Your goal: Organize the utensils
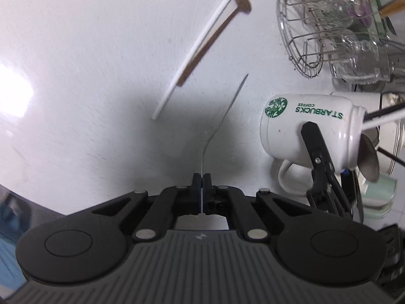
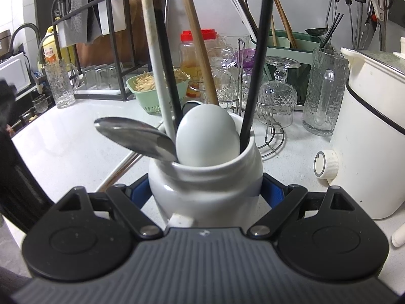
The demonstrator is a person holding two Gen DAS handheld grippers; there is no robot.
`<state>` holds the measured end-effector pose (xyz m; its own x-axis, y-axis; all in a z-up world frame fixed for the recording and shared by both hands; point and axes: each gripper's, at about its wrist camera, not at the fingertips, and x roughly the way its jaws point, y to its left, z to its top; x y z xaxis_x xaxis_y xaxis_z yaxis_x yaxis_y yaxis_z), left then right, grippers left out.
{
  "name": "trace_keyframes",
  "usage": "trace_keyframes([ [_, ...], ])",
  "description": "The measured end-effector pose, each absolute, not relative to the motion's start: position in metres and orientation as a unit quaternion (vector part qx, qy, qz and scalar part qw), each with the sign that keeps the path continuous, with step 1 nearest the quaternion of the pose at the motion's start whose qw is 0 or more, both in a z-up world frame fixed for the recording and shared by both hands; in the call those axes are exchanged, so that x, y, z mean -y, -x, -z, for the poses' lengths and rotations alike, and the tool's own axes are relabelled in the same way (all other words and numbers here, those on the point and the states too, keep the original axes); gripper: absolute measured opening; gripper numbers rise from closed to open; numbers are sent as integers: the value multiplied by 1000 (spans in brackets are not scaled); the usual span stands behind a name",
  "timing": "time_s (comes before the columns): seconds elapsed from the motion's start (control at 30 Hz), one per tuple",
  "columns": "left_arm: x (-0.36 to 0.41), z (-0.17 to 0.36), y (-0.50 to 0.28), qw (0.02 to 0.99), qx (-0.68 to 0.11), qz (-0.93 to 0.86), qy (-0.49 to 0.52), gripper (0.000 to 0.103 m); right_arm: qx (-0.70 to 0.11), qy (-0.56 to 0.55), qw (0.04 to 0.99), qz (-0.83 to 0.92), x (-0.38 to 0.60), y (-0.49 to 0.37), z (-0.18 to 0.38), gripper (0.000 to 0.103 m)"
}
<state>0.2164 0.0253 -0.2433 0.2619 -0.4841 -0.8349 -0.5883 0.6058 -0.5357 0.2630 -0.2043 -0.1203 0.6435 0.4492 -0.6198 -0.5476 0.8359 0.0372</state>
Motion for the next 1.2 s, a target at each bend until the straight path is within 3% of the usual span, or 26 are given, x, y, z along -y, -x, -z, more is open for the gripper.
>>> trace_keyframes([
  [0.53,-53,145,-223,703,-643,-25,303,1,-336,86,897,-274,201,-267,118,91],
  [0.97,-22,50,-235,703,-673,47,225,1,-334,91,895,-283,202,-265,119,91],
  [1.2,7,34,-250,705,-678,76,193,1,-330,86,897,-281,201,-264,120,91],
])
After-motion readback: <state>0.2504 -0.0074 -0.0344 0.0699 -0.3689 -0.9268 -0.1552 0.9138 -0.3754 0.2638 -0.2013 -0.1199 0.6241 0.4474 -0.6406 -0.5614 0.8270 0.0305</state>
